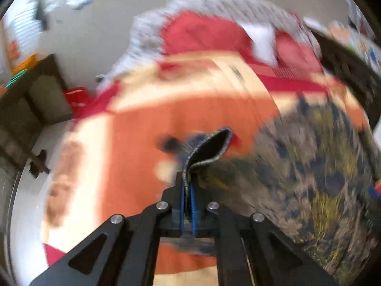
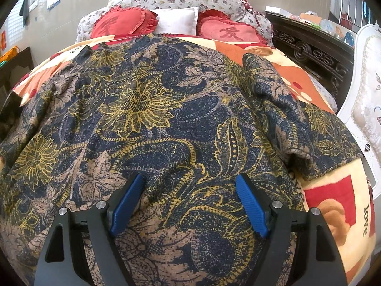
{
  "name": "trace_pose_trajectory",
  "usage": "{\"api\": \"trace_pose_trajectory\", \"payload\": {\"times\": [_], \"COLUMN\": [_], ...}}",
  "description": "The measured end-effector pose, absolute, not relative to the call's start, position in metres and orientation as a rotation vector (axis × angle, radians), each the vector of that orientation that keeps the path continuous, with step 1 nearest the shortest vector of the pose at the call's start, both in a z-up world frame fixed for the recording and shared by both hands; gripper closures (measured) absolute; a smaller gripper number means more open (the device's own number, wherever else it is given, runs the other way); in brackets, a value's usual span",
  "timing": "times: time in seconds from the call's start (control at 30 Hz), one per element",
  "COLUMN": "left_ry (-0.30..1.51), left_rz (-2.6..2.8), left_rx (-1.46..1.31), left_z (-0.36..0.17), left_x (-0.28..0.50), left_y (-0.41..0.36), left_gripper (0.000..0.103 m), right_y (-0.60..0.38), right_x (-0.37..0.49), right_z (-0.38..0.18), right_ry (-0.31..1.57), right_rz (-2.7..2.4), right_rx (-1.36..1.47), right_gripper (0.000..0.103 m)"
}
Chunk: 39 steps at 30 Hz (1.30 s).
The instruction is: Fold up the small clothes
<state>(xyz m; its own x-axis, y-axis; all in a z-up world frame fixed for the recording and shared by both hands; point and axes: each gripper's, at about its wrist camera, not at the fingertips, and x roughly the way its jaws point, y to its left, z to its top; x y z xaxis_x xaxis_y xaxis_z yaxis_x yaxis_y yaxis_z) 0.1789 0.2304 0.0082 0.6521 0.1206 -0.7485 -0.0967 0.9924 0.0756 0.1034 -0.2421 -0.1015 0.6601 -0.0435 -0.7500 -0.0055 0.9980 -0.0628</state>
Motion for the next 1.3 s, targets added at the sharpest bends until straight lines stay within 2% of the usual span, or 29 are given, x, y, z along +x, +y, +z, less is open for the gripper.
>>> {"api": "trace_pose_trajectory", "payload": {"times": [0.1, 0.27, 0.47, 0.63, 0.8, 1.0, 1.17, 1.2, 1.27, 1.3], "left_ry": [0.773, 0.650, 0.604, 0.616, 0.650, 0.756, 0.903, 0.938, 0.991, 0.988], "left_rz": [0.211, 0.411, 0.485, 0.291, -0.035, -0.315, -0.386, -0.383, -0.384, -0.385], "left_rx": [-0.005, -0.001, -0.081, -0.033, -0.056, -0.174, -0.148, -0.135, -0.135, -0.143], "left_z": [0.061, 0.120, 0.139, 0.126, 0.099, 0.036, -0.030, -0.041, -0.061, -0.065], "left_x": [0.164, 0.141, 0.125, 0.137, 0.156, 0.191, 0.202, 0.205, 0.198, 0.190], "left_y": [0.284, 0.345, 0.372, 0.300, 0.176, 0.014, -0.061, -0.063, -0.060, -0.056], "left_gripper": [0.099, 0.099, 0.099, 0.099, 0.099, 0.099, 0.098, 0.096, 0.081, 0.076], "right_y": [-0.242, -0.242, -0.242, -0.242, -0.242, -0.245, -0.249, -0.250, -0.251, -0.251], "right_x": [0.103, 0.103, 0.103, 0.104, 0.104, 0.103, 0.104, 0.104, 0.105, 0.105], "right_z": [-0.101, -0.101, -0.101, -0.101, -0.101, -0.101, -0.102, -0.102, -0.102, -0.101], "right_ry": [0.849, 0.851, 0.851, 0.851, 0.852, 0.854, 0.856, 0.856, 0.857, 0.857], "right_rz": [-0.022, -0.022, -0.021, -0.020, -0.020, -0.010, 0.001, 0.004, 0.006, 0.006], "right_rx": [-0.062, -0.063, -0.060, -0.058, -0.059, -0.039, -0.017, -0.011, -0.004, -0.004], "right_gripper": [0.009, 0.009, 0.009, 0.009, 0.009, 0.009, 0.009, 0.009, 0.009, 0.009]}}
